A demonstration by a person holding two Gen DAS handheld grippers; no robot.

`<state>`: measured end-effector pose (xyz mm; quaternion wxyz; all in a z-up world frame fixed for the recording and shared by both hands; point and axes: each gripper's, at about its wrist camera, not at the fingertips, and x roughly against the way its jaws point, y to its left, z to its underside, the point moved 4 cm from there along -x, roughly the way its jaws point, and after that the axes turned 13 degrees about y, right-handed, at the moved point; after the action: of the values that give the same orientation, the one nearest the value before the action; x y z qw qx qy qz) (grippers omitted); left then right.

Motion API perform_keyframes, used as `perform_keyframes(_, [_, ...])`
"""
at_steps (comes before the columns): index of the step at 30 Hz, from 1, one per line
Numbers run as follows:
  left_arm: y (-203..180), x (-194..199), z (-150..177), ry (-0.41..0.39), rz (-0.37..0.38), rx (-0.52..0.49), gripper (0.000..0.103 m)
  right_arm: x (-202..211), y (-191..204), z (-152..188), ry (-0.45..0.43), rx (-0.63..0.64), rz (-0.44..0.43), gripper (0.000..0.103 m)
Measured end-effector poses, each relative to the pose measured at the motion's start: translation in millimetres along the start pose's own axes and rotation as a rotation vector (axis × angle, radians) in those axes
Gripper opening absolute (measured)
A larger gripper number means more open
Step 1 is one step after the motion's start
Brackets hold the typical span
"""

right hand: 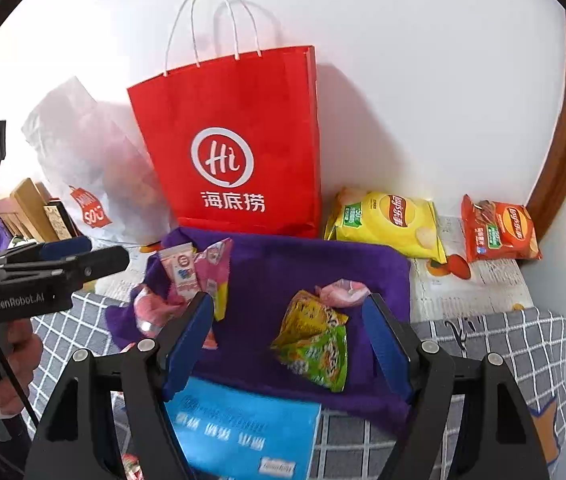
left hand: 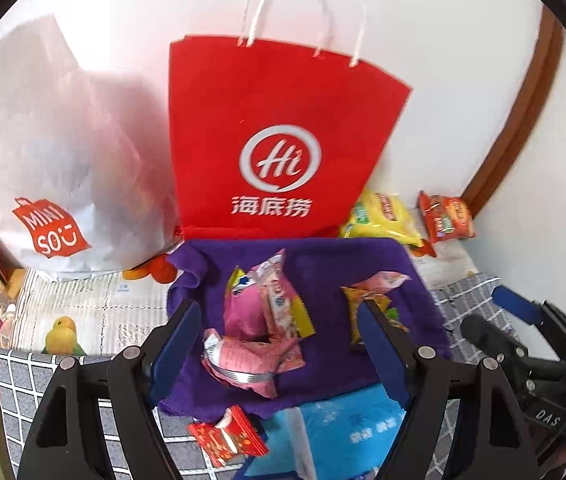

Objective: Organize snacks
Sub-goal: 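Withdraw both open tools from the towel back toward the snack pile, then grasp the pink-white wowo packet with the right tool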

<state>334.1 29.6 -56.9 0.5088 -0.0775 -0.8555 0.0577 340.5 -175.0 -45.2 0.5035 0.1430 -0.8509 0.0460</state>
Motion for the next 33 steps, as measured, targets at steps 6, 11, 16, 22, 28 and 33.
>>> perform_keyframes(6, [-20.5,23.5,10.9,-0.013,0.000,-0.069,0.078,34.0,-1.1,30.0,-0.033,-0.060,0.037,0.076])
perform_keyframes(11, [-34.6,48.4,21.5,-0.037,0.004,-0.085,0.079,49.9,-0.7,62.3,0.016,-0.063,0.051,0.070])
perform_keyframes(16, [-38.3,63.7,42.2,-0.032,0.007,-0.093,0.079,64.5,6.0,90.5,0.000,-0.066,0.040,0.069])
perform_keyframes(22, [-20.4,66.1,73.4,-0.011,-0.020,-0.075,0.078,58.4,18.5,119.7,0.015,-0.076,0.000,0.069])
perform_keyframes(28, [-1.3,57.4,103.4,0.033,-0.040,-0.055,0.078,38.6,34.9,149.1,0.070,-0.063,-0.007,0.069])
perform_keyframes(33, [7.9,49.8,117.4,0.063,-0.044,-0.044,0.078,16.3,47.3,173.1,0.133,-0.048,-0.008,0.069])
